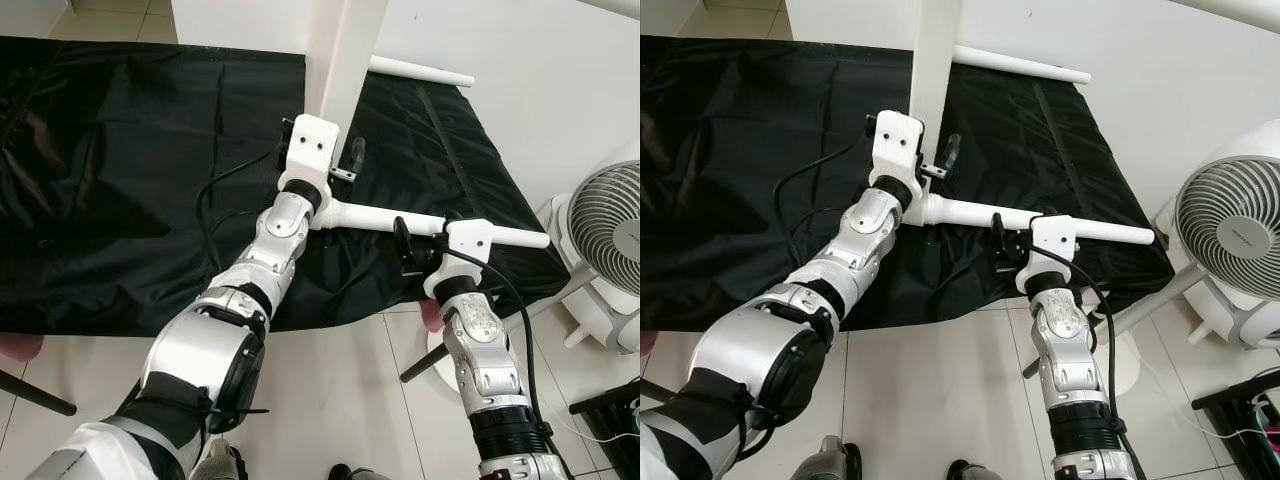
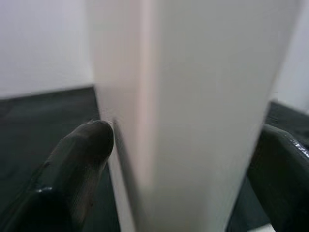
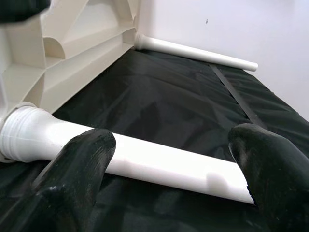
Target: Building children table
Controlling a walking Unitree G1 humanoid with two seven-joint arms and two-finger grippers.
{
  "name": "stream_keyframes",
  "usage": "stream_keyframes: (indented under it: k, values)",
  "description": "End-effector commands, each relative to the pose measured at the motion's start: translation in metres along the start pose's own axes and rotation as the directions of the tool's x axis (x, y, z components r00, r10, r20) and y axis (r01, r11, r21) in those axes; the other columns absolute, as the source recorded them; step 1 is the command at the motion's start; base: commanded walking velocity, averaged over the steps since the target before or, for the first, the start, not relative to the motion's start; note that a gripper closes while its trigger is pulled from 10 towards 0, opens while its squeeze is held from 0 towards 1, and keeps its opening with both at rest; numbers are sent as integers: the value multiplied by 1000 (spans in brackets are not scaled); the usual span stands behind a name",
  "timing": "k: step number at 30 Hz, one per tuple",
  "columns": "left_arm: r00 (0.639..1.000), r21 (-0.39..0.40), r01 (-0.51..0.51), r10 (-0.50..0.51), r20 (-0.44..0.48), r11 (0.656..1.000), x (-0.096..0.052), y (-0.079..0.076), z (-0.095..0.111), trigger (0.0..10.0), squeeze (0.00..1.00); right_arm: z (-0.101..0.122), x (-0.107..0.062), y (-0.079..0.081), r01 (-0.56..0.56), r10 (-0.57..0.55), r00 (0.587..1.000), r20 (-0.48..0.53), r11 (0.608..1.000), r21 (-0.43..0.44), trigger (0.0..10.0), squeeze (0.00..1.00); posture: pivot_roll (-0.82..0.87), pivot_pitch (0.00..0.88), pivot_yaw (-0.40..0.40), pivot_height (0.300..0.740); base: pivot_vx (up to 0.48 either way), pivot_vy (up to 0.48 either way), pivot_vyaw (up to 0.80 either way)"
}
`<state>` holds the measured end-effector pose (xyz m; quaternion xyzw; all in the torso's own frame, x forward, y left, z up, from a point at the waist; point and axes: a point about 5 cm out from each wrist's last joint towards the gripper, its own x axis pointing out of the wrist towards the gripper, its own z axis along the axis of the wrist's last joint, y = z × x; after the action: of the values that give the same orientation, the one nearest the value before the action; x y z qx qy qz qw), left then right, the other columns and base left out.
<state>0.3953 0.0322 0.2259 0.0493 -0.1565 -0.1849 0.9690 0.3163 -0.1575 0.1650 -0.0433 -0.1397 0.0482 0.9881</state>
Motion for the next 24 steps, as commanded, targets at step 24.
stream_keyframes:
  k: [24]
  values:
    - [940, -42, -308, 297, -168, 951, 3, 13, -8, 10000, 0, -1, -3, 0, 0, -1, 1000, -7, 1000, -4, 10000, 0, -34, 122, -50, 740, 0, 0, 0]
